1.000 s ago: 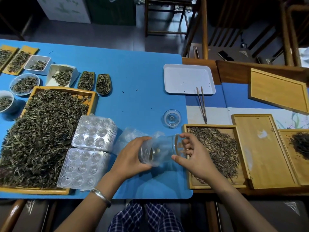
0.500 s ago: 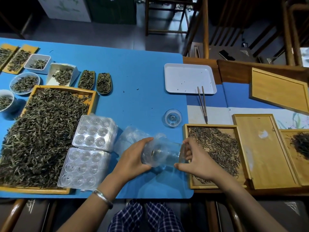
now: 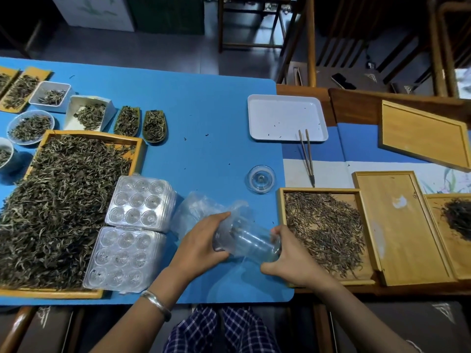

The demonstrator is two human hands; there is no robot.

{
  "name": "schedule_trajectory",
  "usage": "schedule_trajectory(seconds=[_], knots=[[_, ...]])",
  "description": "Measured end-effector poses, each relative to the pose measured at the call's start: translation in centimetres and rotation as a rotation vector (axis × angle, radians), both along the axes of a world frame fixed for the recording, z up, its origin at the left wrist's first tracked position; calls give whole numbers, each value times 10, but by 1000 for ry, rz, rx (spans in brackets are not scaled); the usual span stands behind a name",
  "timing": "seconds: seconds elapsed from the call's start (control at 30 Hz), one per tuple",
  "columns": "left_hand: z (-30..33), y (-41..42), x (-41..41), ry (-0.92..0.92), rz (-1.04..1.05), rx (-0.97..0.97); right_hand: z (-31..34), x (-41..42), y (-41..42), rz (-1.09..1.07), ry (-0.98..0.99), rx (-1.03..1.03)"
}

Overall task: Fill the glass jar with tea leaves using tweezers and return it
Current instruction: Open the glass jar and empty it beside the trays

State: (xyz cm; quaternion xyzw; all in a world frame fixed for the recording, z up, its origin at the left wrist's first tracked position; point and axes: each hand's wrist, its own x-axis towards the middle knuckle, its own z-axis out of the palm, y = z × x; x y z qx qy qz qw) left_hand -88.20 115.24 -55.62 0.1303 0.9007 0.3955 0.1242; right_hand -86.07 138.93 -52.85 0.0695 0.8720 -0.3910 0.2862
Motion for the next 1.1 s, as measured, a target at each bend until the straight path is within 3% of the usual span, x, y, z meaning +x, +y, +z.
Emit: schedule_trajectory(seconds=[0.17, 0.3, 0.47, 0.57, 0.83, 1.1], knots=[[-8, -8, 2, 11, 24, -16, -8, 28, -11, -244, -98, -247], [-9, -8, 3, 33, 46, -2, -16, 45, -13, -224, -160, -369], [0, -4, 3, 39, 56, 23, -13, 36, -12, 10, -103, -268], [6, 2, 0, 19, 86, 76, -12, 30, -15, 46, -60, -235], [28, -1, -11, -76, 244, 166, -20, 32, -24, -293, 149, -311], [29, -5, -14, -12, 381, 260, -42, 24, -36, -434, 311, -238]])
